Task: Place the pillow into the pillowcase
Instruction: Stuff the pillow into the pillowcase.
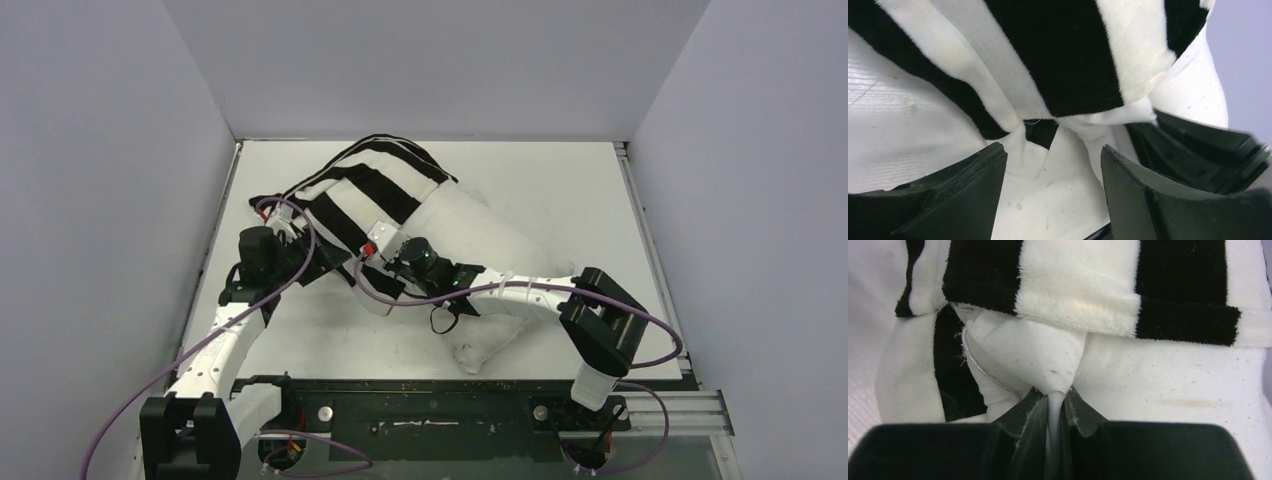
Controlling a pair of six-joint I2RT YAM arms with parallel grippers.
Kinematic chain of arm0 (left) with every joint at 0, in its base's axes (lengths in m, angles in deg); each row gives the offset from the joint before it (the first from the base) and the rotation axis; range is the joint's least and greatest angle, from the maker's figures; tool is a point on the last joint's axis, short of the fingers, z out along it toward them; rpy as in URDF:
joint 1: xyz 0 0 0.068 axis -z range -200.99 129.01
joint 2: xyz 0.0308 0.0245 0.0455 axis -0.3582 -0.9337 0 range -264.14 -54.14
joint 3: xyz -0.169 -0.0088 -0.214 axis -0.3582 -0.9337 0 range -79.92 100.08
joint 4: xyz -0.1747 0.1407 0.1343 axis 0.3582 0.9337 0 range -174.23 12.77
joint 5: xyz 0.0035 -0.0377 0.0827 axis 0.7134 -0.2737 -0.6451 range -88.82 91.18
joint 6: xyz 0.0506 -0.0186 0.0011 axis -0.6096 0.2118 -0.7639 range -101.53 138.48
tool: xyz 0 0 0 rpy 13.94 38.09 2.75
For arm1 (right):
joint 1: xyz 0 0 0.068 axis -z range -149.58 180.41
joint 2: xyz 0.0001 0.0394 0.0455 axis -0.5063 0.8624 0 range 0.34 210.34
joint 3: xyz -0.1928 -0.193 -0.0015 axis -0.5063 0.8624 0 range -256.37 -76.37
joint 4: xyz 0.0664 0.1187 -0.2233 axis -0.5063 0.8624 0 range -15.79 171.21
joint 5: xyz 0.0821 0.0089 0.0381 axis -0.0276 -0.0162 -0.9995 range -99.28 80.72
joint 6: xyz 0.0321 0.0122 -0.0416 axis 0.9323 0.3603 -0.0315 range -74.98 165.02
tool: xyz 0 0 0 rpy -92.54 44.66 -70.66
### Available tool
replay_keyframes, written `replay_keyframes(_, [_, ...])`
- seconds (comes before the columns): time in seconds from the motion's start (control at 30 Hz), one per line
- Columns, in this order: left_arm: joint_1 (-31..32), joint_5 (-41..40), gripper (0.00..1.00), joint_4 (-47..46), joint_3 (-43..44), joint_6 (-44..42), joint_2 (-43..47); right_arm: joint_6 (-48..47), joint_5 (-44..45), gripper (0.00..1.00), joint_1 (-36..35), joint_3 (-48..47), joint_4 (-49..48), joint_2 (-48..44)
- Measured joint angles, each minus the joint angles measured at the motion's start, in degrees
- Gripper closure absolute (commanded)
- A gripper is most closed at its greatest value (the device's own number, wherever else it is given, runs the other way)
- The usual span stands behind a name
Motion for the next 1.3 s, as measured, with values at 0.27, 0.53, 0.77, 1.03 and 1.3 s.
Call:
replay_keyframes(0.27, [2.36, -3.10, 0.36, -7.08, -2.93, -0.15, -1.86, 9.03, -10.71, 1.00, 8.00, 0.00, -1.49, -2.75])
replay_keyframes(0.53, [10.29, -9.14, 0.31, -16.63, -4.81, -0.24, -10.08, 16.02, -13.86, 1.00, 9.51, 0.00, -3.28, -2.75])
replay_keyframes(0.77, [11.89, -15.28, 0.43, -24.50, -4.79, -0.31, -19.54, 22.18, -16.33, 1.00, 10.73, 0.02, -5.99, -2.64])
replay_keyframes(1.03, [14.91, -18.14, 1.00, -26.95, -3.63, -0.66, -21.94, 31.08, -17.05, 1.00, 12.04, 0.02, -11.23, -1.14])
replay_keyframes(1.3, [19.61, -21.46, 1.00, -13.42, 8.46, -3.72, -8.59, 39.10, -13.35, 1.00, 14.40, -2.93, -16.48, 1.95])
